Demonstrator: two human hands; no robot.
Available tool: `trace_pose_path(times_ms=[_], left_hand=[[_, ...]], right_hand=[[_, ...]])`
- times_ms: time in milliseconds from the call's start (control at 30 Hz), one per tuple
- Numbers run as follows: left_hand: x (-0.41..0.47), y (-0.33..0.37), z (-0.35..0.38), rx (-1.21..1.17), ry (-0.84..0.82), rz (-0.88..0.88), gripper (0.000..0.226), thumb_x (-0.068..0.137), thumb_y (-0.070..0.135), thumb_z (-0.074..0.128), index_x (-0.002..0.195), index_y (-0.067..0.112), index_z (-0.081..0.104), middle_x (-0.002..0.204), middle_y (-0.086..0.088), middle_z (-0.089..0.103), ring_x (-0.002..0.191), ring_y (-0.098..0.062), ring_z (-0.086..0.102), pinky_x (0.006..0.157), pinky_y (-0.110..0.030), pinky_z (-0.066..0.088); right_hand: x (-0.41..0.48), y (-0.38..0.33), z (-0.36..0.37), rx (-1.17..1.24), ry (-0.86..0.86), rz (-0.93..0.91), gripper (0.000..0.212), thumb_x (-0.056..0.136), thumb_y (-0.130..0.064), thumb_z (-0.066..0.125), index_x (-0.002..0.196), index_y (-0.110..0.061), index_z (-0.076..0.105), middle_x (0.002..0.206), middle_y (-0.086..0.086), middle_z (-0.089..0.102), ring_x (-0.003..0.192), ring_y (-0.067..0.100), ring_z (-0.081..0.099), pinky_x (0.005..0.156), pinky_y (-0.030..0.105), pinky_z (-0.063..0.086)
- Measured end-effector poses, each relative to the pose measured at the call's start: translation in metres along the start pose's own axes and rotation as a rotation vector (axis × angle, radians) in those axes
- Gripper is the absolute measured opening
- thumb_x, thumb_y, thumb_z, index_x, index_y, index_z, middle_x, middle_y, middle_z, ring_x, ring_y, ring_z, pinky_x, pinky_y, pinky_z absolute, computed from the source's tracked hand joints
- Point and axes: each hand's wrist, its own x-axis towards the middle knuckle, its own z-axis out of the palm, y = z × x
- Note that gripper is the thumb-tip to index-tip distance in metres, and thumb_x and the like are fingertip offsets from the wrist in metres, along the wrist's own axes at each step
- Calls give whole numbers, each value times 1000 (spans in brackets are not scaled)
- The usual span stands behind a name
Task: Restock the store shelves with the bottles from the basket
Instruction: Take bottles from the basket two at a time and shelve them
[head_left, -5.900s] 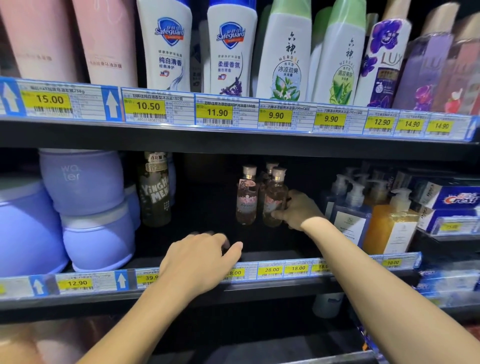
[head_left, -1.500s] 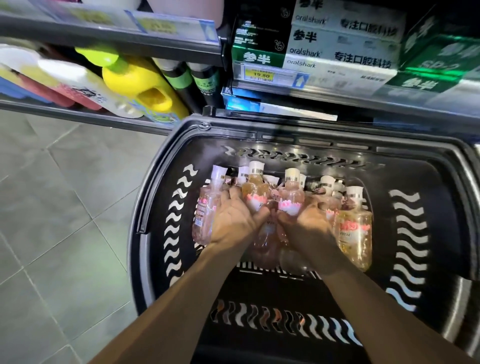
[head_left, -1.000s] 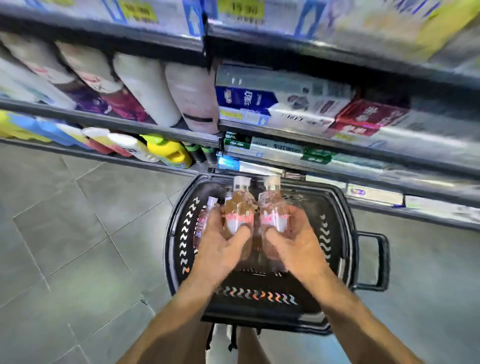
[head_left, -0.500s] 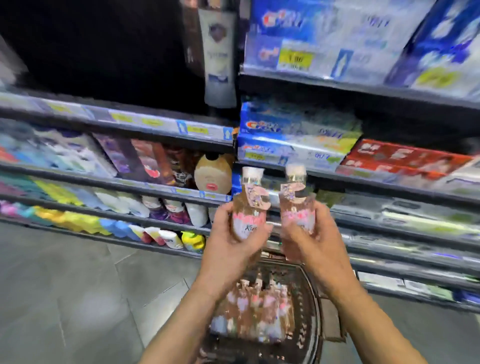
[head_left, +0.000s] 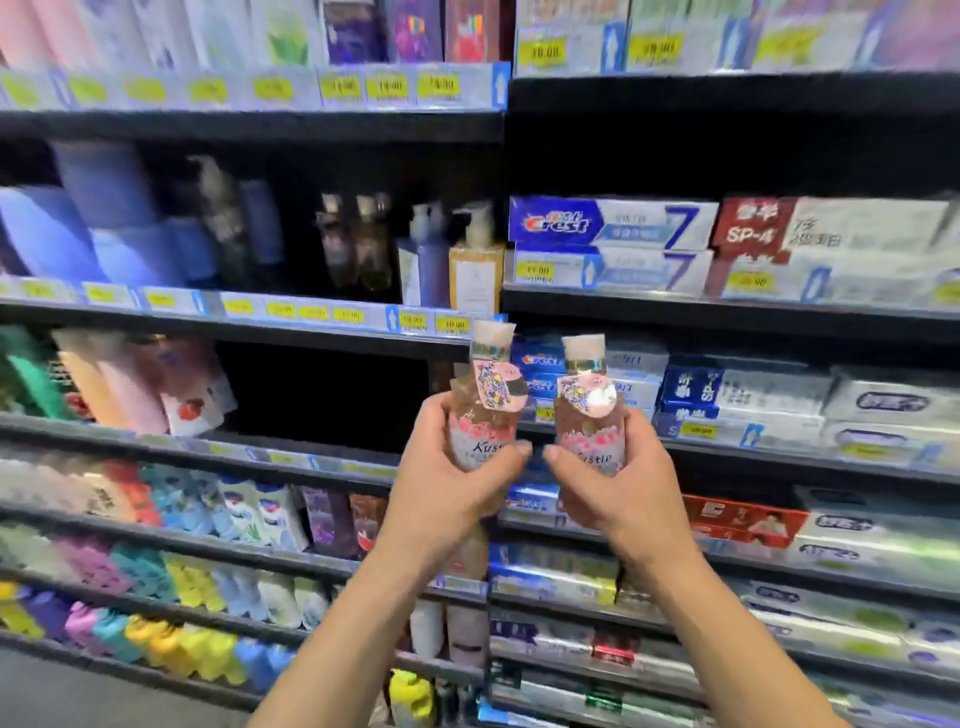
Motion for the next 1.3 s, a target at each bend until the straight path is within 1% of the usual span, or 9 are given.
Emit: trace_pose_path(times_ms=[100,267,400,533,733,867,1000,1167,1300], left_hand=[[6,27,-7,16,49,54,50,72,23,80,114,14,56,92,4,70,74,-4,62,66,-17,49],[14,58,-24,45,145,67,44,73,27,80,110,21,59,92,-4,72,75,-10,63,68,-28,51],[17,73,-43,53,207,70,40,76,25,80,109,21,58,98,-19,69,77,-21,63,67,-39,50],[12,81,-65,90,259,64,41,77,25,79,111,17,57,100,-22,67,78,-22,63,67,-38,51],[14,82,-113,72,300,33,44,76,22,79,112,18,56,103,-26,65,77,-24,60,61,-35,49],[22,79,-158,73,290,36,39,84,14,80,113,18,55,101,-24,64,76,-23,60,62,-34,49],[35,71,-217,91,266,50,42,79,23,82,112,19,56,102,-19,68,80,-20,64,70,-37,52],[57,68,-292,75,204,62,37,83,12,80,112,15,57,88,-6,70,76,-4,64,69,-14,50],[84,63,-338,95,153,73,38,83,15,81,113,19,59,97,0,74,89,-13,71,79,-23,54]], right_hand=[[8,-25,8,42,-55,-42,61,61,-43,84,113,-23,59,86,-7,71,67,8,61,63,32,49],[24,-57,23,123,-164,-84,39,84,-4,79,114,-15,56,80,1,67,57,12,56,45,27,46],[36,-72,41,140,-255,-122,42,84,-6,80,116,-17,55,88,8,67,62,14,59,48,29,50],[43,-73,65,161,-300,-138,47,78,-19,85,115,-22,57,91,10,67,64,17,58,47,27,48],[48,-75,118,165,-354,-149,43,82,-9,82,115,-24,59,95,20,68,64,22,60,48,33,52],[48,-74,162,157,-353,-149,41,83,-9,81,114,-20,58,96,24,67,63,23,59,48,33,51],[46,-74,220,152,-309,-156,41,85,-5,79,117,-16,56,95,28,65,60,25,57,48,36,48],[51,-77,298,140,-258,-162,38,86,-7,79,114,-18,56,93,27,66,59,25,56,46,32,45],[56,-82,341,117,-200,-159,40,85,-10,81,116,-20,57,93,22,68,61,22,58,49,33,49]])
